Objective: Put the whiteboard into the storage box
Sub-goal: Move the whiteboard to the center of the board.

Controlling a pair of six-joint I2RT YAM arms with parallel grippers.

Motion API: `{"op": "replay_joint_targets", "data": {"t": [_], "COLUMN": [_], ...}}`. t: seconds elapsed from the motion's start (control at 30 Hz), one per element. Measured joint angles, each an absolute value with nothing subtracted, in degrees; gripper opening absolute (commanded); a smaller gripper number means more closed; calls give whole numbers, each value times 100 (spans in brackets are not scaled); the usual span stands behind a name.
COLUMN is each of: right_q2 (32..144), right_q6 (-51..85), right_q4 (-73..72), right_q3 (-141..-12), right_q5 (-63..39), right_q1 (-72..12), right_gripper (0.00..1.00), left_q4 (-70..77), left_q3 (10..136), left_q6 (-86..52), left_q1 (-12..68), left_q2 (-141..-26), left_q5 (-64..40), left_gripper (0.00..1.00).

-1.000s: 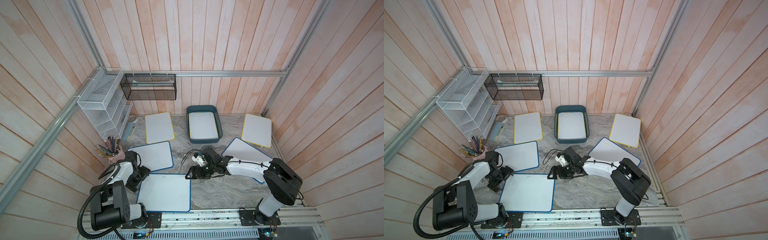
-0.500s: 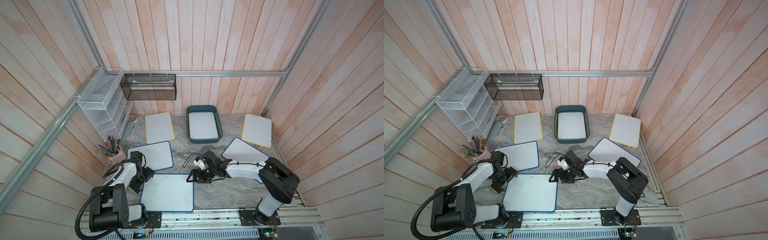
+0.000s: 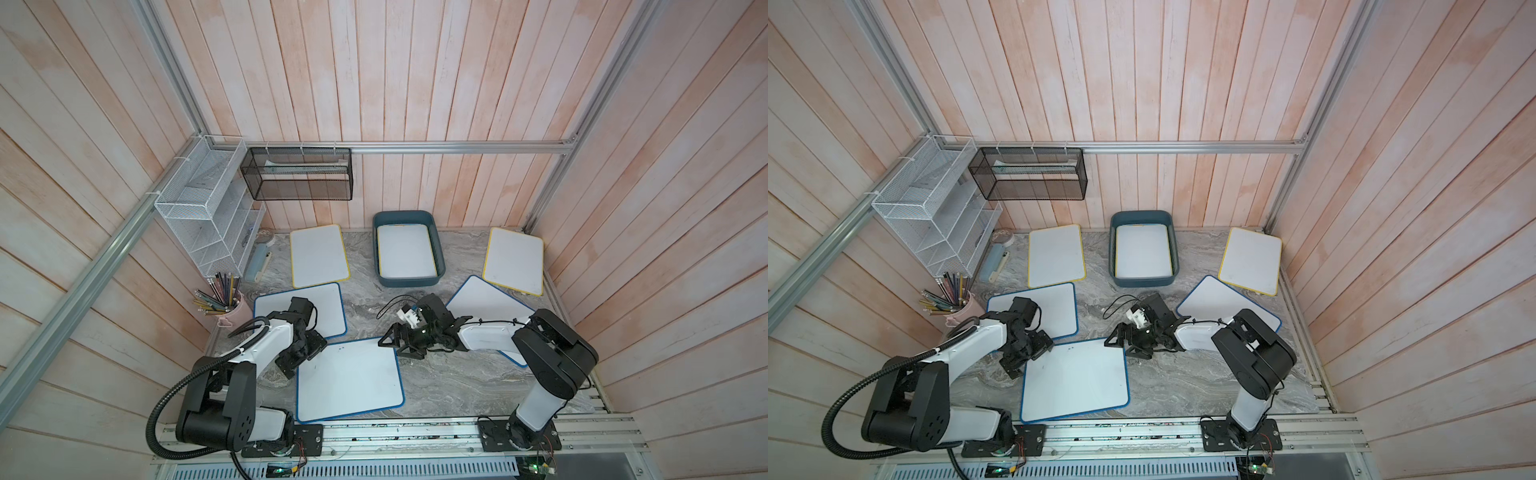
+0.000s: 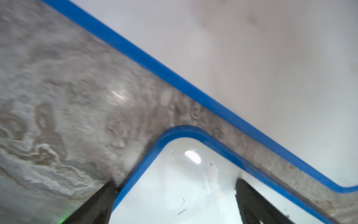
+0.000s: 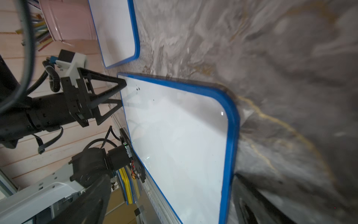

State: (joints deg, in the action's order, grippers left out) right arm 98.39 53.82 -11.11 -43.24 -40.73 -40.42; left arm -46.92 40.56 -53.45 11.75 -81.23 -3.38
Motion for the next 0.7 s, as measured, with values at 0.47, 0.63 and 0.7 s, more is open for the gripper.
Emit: {"op": "replay_joint_targets", "data": {"t": [0.47,0.63,0.7], "right_q2": [9408,9124,9161], "right_q6": [4318,3885,3760], "right_q4": [-255,187,259], "right_q3": [-4357,-4327,-4394], "right_q5": [-3332,-3157,-3168], "right_q1": [-2770,-2239,-2095], "right_gripper": [98,98,98], "left_q4": [-4866,-4678,-4580], "left_q3": [5640,6320,6423], "left_q6": [-5741,-5655,-5592], "left_q1": [2659,2963,3138], "left_q2": [-9703,-10202,-10269], "left_q5": [-1002,-1083,-1020], "left_gripper": [98,98,98]}}
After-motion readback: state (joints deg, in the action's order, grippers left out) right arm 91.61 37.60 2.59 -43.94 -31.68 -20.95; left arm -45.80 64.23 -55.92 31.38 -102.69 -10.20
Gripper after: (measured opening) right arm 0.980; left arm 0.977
